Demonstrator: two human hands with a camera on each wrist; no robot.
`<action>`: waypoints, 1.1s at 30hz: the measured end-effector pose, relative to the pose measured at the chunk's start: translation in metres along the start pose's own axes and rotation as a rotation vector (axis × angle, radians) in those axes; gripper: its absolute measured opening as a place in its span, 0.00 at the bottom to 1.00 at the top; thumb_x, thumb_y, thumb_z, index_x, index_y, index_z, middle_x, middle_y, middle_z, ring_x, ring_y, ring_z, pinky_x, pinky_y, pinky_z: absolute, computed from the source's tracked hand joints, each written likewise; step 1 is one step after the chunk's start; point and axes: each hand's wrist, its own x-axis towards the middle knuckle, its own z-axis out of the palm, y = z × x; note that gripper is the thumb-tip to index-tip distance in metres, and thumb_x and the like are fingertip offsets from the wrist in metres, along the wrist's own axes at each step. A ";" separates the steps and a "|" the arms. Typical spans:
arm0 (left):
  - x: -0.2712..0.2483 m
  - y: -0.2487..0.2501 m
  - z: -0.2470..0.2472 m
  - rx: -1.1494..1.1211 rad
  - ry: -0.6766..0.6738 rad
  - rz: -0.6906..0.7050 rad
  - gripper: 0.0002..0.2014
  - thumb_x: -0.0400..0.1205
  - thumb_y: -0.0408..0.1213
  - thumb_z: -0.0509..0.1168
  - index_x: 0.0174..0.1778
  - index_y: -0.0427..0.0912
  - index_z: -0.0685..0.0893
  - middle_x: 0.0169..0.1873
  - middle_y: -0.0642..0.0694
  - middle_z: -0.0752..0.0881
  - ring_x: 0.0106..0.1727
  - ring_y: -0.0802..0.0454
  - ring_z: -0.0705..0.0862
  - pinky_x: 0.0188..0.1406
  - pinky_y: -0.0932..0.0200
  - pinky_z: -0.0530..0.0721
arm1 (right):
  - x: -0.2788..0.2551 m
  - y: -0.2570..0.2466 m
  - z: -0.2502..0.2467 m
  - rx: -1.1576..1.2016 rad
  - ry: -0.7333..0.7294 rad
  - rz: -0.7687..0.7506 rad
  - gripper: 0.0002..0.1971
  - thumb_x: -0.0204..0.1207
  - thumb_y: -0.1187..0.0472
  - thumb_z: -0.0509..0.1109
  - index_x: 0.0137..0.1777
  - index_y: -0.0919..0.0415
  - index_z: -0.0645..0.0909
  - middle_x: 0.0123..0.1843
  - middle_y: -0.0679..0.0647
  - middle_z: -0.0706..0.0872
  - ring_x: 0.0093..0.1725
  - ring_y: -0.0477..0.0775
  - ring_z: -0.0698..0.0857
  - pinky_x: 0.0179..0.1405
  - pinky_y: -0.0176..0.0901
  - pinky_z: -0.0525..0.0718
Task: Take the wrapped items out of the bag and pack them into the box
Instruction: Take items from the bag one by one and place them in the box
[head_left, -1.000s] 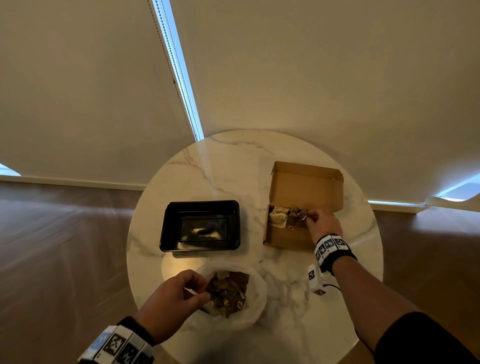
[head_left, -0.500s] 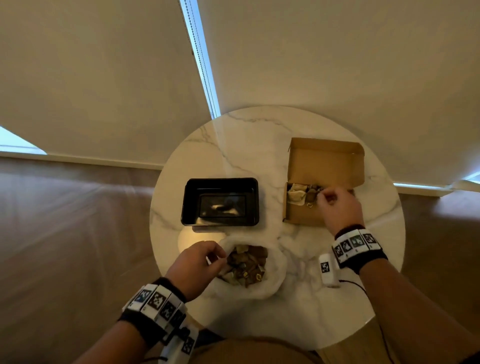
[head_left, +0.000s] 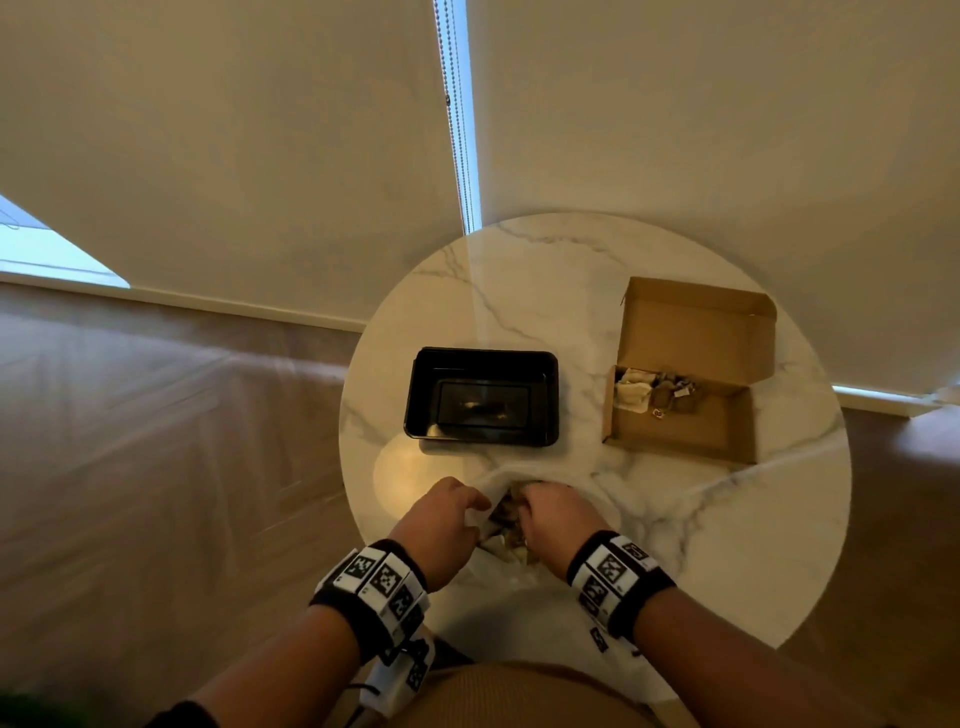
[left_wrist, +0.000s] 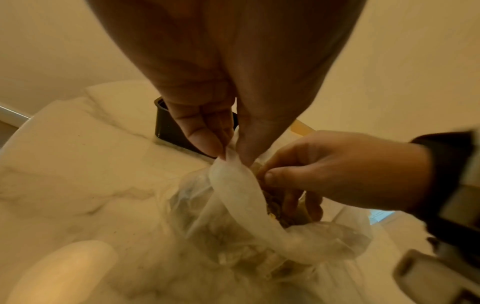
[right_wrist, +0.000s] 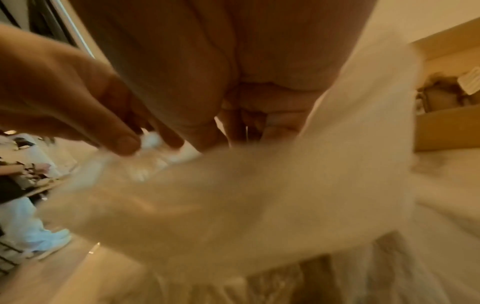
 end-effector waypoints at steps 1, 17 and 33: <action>0.000 0.000 0.001 -0.007 0.008 0.018 0.21 0.85 0.33 0.65 0.75 0.51 0.81 0.70 0.51 0.77 0.69 0.51 0.81 0.68 0.65 0.77 | 0.006 0.000 0.003 -0.008 0.005 0.030 0.12 0.88 0.53 0.61 0.64 0.53 0.83 0.62 0.53 0.88 0.61 0.56 0.86 0.64 0.49 0.83; 0.002 -0.018 -0.008 -0.096 0.036 0.132 0.24 0.85 0.32 0.67 0.79 0.50 0.77 0.77 0.52 0.71 0.74 0.54 0.78 0.68 0.71 0.71 | -0.047 -0.008 -0.016 0.213 0.213 0.056 0.10 0.86 0.49 0.65 0.63 0.44 0.84 0.54 0.41 0.87 0.53 0.43 0.84 0.58 0.43 0.85; -0.005 0.058 -0.040 -0.032 -0.092 0.575 0.18 0.83 0.54 0.70 0.69 0.59 0.84 0.57 0.59 0.88 0.56 0.63 0.86 0.60 0.56 0.88 | -0.106 0.004 -0.053 0.567 0.340 -0.071 0.10 0.88 0.57 0.65 0.52 0.51 0.88 0.39 0.44 0.90 0.39 0.39 0.87 0.38 0.31 0.80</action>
